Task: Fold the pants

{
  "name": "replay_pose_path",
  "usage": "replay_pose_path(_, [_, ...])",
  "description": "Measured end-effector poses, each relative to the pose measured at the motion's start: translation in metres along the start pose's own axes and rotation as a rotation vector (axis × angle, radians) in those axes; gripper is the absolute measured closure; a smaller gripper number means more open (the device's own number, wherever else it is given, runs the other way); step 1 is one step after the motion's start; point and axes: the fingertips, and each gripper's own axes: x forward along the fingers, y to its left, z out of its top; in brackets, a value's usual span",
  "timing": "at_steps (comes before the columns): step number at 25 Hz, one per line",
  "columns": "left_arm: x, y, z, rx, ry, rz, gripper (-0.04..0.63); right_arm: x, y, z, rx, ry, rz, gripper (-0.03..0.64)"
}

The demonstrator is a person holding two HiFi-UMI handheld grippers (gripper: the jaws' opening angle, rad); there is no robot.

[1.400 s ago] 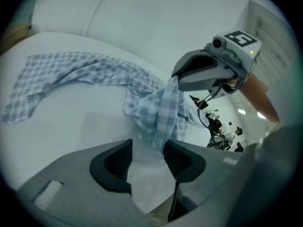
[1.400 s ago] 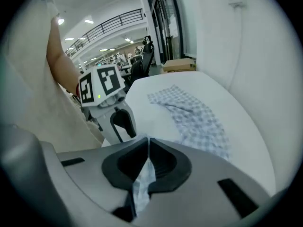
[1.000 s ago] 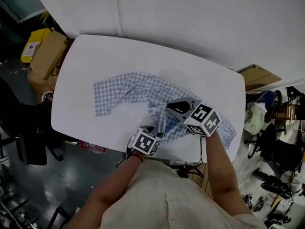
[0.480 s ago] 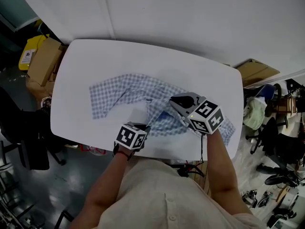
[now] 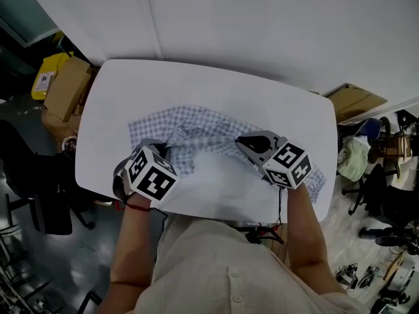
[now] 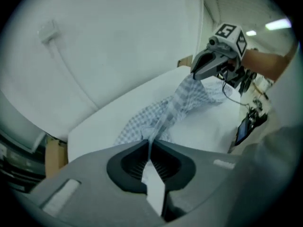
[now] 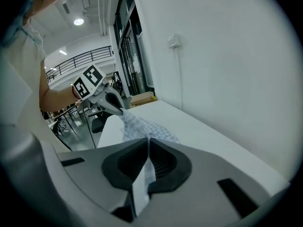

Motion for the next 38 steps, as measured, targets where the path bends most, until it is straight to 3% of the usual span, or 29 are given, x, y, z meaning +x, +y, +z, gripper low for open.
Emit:
replay_pose_path(3, [0.002,0.002,-0.017,0.105,0.027,0.072,0.571,0.008,0.019,-0.006,-0.018,0.013,0.032,0.589])
replay_pose_path(7, [0.01,-0.005,-0.051,0.133,0.004,0.1,0.571,0.022,0.048,-0.024,-0.026,0.047,0.087,0.588])
replay_pose_path(14, [0.026,-0.028,-0.089,0.053,-0.03,0.0,0.571,0.041,0.082,-0.059,-0.05,0.135,0.146,0.589])
replay_pose_path(24, [0.054,-0.058,-0.137,0.024,0.04,-0.097,0.571,0.062,0.123,-0.117,-0.148,0.309,0.235,0.588])
replay_pose_path(32, [0.075,-0.077,-0.166,0.027,0.075,-0.137,0.571,0.081,0.14,-0.15,-0.276,0.389,0.251,0.588])
replay_pose_path(38, [0.082,-0.085,-0.177,-0.029,0.068,-0.175,0.571,0.086,0.153,-0.172,-0.322,0.445,0.313,0.588])
